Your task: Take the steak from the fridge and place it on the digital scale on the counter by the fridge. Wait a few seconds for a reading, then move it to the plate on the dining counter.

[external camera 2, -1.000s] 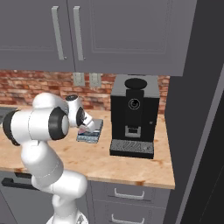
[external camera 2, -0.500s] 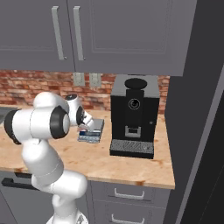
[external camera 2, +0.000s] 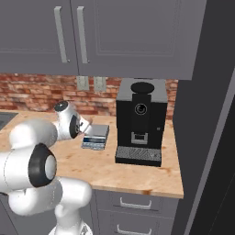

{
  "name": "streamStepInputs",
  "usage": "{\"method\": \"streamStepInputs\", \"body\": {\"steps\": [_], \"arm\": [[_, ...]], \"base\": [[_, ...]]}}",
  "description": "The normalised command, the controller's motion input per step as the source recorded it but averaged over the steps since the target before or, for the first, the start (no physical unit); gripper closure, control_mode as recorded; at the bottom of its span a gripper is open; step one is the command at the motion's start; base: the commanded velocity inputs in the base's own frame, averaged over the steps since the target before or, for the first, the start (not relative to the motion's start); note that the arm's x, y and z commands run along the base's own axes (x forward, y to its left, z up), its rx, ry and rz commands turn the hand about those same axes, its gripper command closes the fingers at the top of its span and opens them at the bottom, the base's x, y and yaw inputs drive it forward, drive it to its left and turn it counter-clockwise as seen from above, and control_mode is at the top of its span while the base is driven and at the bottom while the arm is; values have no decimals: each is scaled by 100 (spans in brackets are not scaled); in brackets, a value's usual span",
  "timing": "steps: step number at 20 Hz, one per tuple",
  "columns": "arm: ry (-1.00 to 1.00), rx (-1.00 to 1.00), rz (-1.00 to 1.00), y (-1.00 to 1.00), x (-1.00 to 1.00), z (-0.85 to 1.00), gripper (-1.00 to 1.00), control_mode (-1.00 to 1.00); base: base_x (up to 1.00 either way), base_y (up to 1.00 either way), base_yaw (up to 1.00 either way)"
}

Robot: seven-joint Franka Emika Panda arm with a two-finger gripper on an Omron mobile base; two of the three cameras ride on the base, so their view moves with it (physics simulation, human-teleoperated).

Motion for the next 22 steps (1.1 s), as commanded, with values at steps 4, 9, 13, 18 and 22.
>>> {"method": "streamStepInputs", "body": {"steps": [4,9,13,18,22], "arm": [[-30,0,5,0,-100,100,100,-100],[-8,7,6,0,-100,100,100,-100],[5,12,6,0,-88,100,100,-100],[28,14,2,0,-59,100,100,-100],[34,12,0,0,-47,100,100,-100]], "base": [[0,0,0],[0,0,0],[0,0,0],[0,0,0],[0,0,0]]}}
